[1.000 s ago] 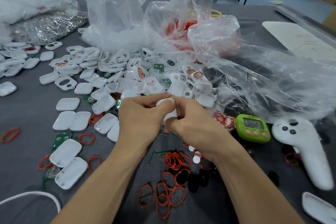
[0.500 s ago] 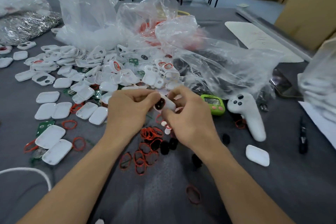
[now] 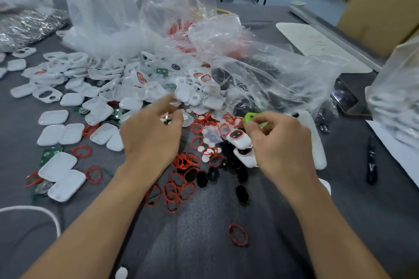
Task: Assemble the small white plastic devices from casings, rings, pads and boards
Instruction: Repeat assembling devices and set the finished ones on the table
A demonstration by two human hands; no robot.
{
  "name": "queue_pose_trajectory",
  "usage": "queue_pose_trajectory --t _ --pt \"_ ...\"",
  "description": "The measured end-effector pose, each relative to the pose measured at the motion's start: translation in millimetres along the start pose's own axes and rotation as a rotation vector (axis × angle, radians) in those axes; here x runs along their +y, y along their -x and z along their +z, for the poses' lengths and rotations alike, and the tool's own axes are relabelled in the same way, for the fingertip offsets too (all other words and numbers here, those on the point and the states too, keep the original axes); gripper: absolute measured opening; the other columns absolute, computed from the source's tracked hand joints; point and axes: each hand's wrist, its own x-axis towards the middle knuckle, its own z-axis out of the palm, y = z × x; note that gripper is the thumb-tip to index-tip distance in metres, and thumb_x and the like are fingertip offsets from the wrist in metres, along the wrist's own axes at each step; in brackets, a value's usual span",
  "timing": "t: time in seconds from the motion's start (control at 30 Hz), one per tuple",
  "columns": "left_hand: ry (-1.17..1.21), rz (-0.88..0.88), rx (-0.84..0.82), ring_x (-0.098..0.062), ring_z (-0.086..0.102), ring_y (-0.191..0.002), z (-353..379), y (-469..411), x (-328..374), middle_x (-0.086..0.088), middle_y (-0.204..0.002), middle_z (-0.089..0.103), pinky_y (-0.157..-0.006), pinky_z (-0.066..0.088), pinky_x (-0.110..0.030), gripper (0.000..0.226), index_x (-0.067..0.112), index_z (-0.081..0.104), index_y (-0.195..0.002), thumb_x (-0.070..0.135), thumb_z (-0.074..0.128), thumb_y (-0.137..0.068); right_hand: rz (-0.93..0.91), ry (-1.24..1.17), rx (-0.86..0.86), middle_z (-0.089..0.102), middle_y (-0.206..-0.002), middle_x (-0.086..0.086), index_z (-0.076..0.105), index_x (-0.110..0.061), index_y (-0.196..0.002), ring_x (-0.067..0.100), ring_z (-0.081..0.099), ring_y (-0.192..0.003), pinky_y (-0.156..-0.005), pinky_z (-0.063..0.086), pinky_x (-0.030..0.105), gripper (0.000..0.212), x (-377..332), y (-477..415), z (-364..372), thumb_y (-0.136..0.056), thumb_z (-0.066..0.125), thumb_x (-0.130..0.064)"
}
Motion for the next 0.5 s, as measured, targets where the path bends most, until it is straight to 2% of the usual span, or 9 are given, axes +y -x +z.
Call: queue_pose_trajectory --t 0.03,0.1,0.17,0.23,0.33,0.37,0.43,0.5 --pt "-0.035 -0.037 0.058 -0.013 0.065 -0.115 -1 -5 -4 0.022 -0.123 0.071 -0.093 0.044 -0.03 0.057 0.043 0.05 -0.144 0.039 0.063 -0.089 -0.038 0.008 -0.016 0.07 -0.071 -0.012 0.077 -0.028 -0.087 0.017 0.068 -0.073 -0.074 0.058 0.038 0.011 -7 -7 4 -0.09 0.069 -0.036" --pt "-0.011 -0.121 0.108 -0.021 0.049 -0.139 -7 -19 -16 0.009 -0.152 0.052 -0.109 0.04 -0.041 0.084 0.038 0.021 -0.157 0.031 0.064 -0.086 -0.126 0.032 -0.095 0.075 -0.078 -0.009 0.078 -0.027 -0.089 0.018 0.07 -0.078 -0.077 0.059 0.037 0.013 -26 -25 21 -0.09 0.065 -0.022" --pt "-0.11 -0.148 0.024 -0.027 0.02 -0.155 -11 -27 -31 -0.005 -0.167 0.028 -0.123 0.024 -0.046 0.088 0.026 0.012 -0.162 0.03 0.063 -0.09 -0.178 0.064 -0.225 0.078 -0.098 -0.001 0.079 -0.025 -0.103 0.023 0.071 -0.095 -0.089 0.058 0.038 0.027 -43 -41 44 -0.09 0.06 -0.011" --pt "-0.329 -0.133 -0.143 -0.028 0.005 -0.158 -9 -29 -45 -0.012 -0.171 0.014 -0.129 0.008 -0.045 0.082 0.015 0.013 -0.163 0.042 0.055 -0.098 -0.212 0.125 -0.356 0.071 -0.126 0.007 0.071 -0.023 -0.126 0.029 0.063 -0.118 -0.101 0.051 0.037 0.046 -59 -58 69 -0.088 0.057 -0.003" --pt "-0.445 -0.106 -0.319 -0.03 0.007 -0.158 -5 -29 -54 -0.014 -0.17 0.014 -0.128 0.005 -0.045 0.076 0.015 0.016 -0.162 0.052 0.041 -0.101 -0.27 0.196 -0.485 0.053 -0.148 0.01 0.052 -0.02 -0.148 0.032 0.044 -0.139 -0.113 0.036 0.04 0.064 -82 -79 102 -0.087 0.053 0.0" --pt "-0.465 -0.072 -0.352 -0.031 0.008 -0.157 -4 -30 -56 -0.015 -0.17 0.014 -0.127 0.005 -0.045 0.074 0.016 0.016 -0.163 0.05 0.04 -0.101 -0.287 0.214 -0.515 0.053 -0.148 0.01 0.05 -0.02 -0.149 0.032 0.045 -0.138 -0.112 0.037 0.041 0.064 -89 -85 111 -0.088 0.052 0.0" --pt "-0.468 -0.011 -0.362 -0.032 0.012 -0.157 -2 -36 -59 -0.016 -0.168 0.02 -0.127 0.007 -0.044 0.069 0.017 0.021 -0.162 0.039 0.043 -0.1 -0.314 0.25 -0.561 0.061 -0.134 0.012 0.057 -0.019 -0.137 0.033 0.054 -0.125 -0.1 0.047 0.039 0.05 -97 -92 127 -0.09 0.054 -0.004" --pt "-0.382 0.007 -0.303 -0.034 0.027 -0.15 -1 -43 -61 -0.016 -0.156 0.041 -0.124 0.021 -0.045 0.057 0.015 0.042 -0.153 0.024 0.048 -0.097 -0.347 0.271 -0.565 0.067 -0.115 0.011 0.065 -0.018 -0.119 0.031 0.061 -0.109 -0.085 0.048 0.033 0.03 -99 -95 134 -0.092 0.059 -0.005"
